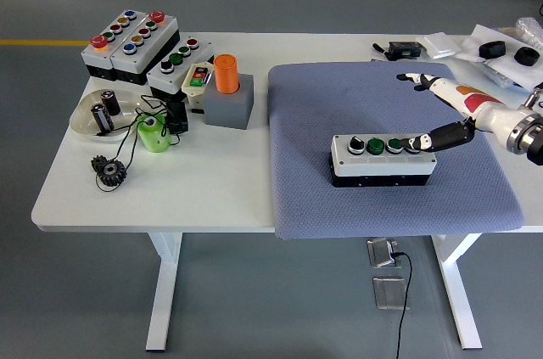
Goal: Pick up the button,place it on the desk,press the button,press the button
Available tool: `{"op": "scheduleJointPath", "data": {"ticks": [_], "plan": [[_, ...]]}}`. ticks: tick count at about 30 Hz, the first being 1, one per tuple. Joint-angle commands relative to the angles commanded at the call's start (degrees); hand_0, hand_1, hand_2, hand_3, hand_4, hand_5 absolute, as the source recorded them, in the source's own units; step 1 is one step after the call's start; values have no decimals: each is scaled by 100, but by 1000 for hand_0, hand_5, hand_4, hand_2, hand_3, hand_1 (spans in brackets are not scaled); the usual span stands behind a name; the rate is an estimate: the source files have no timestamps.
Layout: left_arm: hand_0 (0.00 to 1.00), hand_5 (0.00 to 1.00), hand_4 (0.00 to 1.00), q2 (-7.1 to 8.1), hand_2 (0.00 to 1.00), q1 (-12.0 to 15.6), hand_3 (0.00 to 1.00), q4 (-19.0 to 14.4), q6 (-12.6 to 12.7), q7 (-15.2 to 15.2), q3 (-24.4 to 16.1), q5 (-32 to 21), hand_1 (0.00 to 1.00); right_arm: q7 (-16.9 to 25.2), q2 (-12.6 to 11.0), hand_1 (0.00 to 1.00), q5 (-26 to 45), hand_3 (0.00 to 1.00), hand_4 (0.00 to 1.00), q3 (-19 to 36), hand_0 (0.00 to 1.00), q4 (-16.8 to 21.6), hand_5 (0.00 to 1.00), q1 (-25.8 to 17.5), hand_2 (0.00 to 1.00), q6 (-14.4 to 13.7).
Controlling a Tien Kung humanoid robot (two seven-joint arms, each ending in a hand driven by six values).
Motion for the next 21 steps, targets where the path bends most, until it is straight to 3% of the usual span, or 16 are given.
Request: {"op": "scheduleJointPath", "data": {"ticks": [21], "plan": [[656, 965, 317, -36, 725, 100, 509, 0, 18, 54, -38, 100, 703, -242, -40, 939, 390, 998, 950, -112, 981, -18, 243, -69, 998, 269]]}}
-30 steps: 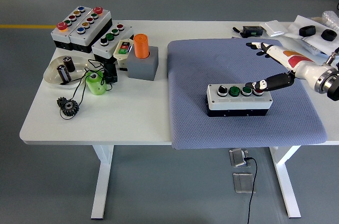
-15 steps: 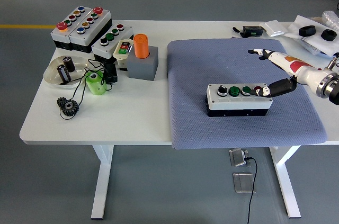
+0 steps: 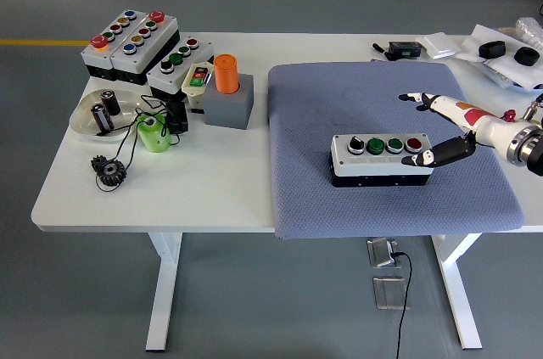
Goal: Pick up the button,place it on the desk,press the button,press the button
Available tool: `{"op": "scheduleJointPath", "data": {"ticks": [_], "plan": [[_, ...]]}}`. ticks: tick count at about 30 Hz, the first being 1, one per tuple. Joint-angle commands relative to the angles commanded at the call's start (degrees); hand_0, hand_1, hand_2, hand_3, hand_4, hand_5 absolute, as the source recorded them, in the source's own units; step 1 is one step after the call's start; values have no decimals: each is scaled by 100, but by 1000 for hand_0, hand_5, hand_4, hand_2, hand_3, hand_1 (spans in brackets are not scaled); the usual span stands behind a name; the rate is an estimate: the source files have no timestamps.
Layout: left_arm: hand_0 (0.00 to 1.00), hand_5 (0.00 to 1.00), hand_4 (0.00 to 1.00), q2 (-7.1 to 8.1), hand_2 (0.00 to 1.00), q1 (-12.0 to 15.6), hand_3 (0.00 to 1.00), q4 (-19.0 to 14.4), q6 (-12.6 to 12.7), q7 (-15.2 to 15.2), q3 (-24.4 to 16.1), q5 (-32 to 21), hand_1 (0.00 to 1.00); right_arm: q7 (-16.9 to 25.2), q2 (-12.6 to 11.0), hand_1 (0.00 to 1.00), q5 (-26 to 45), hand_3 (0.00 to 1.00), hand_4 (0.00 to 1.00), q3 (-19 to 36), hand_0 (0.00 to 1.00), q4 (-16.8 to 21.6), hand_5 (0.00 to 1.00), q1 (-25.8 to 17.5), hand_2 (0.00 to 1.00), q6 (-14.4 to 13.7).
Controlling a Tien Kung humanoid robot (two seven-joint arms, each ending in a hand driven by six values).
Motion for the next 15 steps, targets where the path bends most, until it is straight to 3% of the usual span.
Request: {"op": "scheduleJointPath", "data": {"ticks": [15], "plan": [[655, 959, 319, -10, 724, 37, 509, 0, 4, 21, -56, 101, 703, -87, -62, 938, 146, 998, 947, 30, 980, 59, 244, -79, 998, 129]]}}
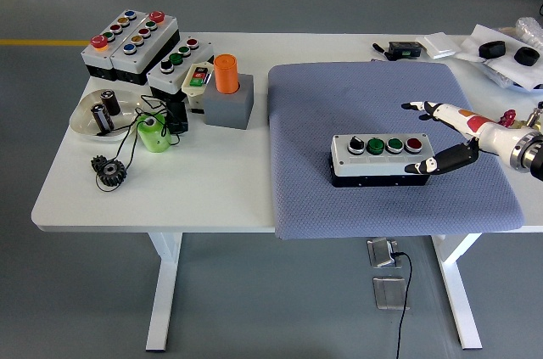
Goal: Pick up the button,place it on the desk,press the button,press the button
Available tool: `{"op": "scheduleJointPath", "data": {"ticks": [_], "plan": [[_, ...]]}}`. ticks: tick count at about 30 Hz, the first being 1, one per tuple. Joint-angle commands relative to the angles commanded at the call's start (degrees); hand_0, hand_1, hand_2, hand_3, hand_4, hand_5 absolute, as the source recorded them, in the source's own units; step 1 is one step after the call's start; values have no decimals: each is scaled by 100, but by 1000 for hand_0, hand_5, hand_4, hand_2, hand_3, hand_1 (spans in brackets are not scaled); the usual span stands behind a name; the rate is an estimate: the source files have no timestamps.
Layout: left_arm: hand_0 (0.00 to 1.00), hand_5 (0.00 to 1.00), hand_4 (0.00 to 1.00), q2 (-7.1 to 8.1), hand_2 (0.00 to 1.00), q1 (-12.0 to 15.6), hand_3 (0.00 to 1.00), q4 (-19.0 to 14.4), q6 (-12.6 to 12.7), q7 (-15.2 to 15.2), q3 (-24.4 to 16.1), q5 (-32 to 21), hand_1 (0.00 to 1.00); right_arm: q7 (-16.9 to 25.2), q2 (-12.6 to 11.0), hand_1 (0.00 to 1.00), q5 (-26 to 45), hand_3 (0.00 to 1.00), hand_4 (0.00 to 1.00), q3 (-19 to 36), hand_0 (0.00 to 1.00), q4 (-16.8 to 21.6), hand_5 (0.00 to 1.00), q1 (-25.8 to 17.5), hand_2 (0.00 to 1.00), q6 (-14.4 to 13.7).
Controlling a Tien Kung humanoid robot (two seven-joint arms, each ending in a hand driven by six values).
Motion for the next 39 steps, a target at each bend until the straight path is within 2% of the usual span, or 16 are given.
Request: {"op": "scheduleJointPath", "data": {"ticks": [29, 39], "plan": [[656, 963, 323, -7, 724, -51, 510, 0, -48, -42, 89, -250, 703, -137, -61, 934, 115, 998, 938, 5, 979, 194, 251, 102, 998, 176], [656, 966, 320, -43, 724, -16, 510, 0, -23, 1, 9, -90, 704, -191, 51, 933, 39, 998, 933, -51, 979, 161, 252, 114, 998, 187]]}}
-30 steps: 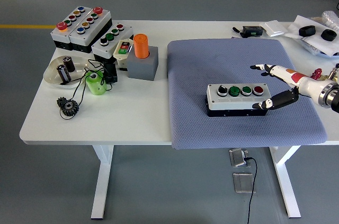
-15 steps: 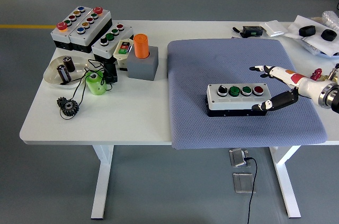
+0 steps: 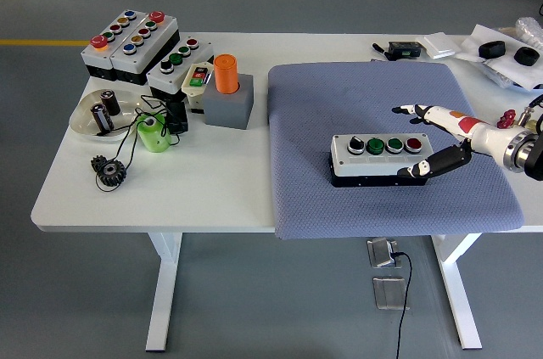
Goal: Pick up the button,place it on the desk,press the button,press the button
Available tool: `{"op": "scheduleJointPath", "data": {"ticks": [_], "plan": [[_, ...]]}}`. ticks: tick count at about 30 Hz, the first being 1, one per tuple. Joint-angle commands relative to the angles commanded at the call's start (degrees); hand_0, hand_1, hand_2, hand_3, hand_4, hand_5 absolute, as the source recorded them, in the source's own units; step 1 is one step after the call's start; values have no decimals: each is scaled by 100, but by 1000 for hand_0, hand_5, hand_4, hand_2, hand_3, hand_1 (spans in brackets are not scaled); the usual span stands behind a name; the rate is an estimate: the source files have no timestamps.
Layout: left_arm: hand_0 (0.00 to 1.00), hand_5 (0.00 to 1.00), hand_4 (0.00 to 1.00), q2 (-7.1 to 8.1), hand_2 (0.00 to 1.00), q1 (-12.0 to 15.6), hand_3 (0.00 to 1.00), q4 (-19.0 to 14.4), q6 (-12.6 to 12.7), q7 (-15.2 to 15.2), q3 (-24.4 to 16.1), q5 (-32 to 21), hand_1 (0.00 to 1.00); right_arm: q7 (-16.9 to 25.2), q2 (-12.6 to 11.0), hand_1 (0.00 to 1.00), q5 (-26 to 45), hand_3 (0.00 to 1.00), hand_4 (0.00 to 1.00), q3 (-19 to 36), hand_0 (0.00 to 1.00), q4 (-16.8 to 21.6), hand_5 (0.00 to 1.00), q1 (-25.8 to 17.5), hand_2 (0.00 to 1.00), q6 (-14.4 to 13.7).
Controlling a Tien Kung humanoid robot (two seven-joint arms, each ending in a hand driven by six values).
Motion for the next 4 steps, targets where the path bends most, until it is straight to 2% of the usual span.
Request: {"op": "scheduleJointPath", "data": {"ticks": [4], "plan": [[656, 966, 320, -1, 724, 24, 510, 0, 3, 4, 4, 19, 704, -2, 29, 933, -11, 998, 933, 21, 979, -34, 252, -15, 998, -18]]}}
